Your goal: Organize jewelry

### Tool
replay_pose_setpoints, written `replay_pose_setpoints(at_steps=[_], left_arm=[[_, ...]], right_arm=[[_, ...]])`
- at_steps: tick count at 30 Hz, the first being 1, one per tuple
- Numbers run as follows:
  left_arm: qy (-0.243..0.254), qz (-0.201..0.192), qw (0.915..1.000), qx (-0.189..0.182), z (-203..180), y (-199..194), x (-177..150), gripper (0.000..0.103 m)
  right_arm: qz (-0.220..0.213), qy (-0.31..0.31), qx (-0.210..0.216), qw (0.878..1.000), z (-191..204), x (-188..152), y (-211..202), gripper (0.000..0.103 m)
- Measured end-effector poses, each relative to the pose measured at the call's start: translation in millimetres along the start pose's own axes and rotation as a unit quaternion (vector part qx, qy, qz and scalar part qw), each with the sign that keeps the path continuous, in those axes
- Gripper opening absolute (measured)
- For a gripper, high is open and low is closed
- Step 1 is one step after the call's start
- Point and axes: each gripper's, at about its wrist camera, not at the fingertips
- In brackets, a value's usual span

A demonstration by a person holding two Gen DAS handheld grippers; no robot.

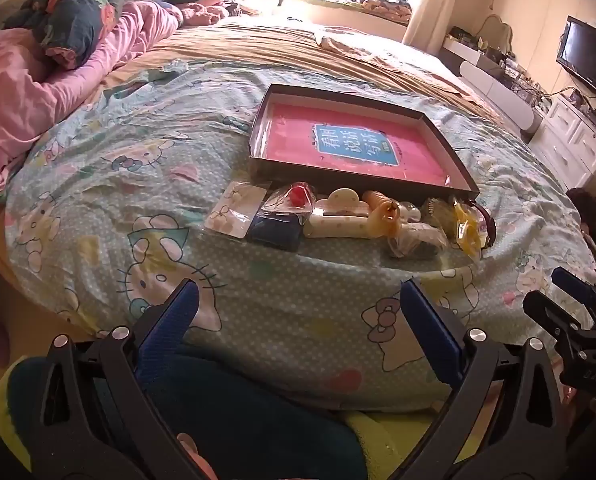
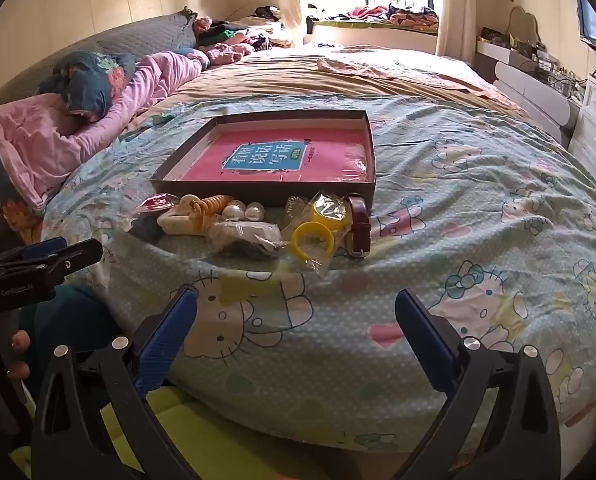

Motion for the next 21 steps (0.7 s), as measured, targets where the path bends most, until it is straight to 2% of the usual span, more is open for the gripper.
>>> replay_pose_setpoints(at_steps=[10,21], left_arm=[[0.007,-0.002,1.0000,-0.002,-4,-12,9,0.094],[0.008,-0.010,0.9999,-0.002,-4,-8,1,0.094]], right_arm=[[-0.003,-0.004,0.000,1.000,4,2,-5,0.099],[-0.005,-0.007,-0.001,1.000,8,0,-6,0.099]])
Point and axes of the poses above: each gripper's, at about its wrist camera, not at the fingertips, and y roughly the way its jaws point, z to its left, x to its top, and after that the axes turned 8 degrees about z, right-handed
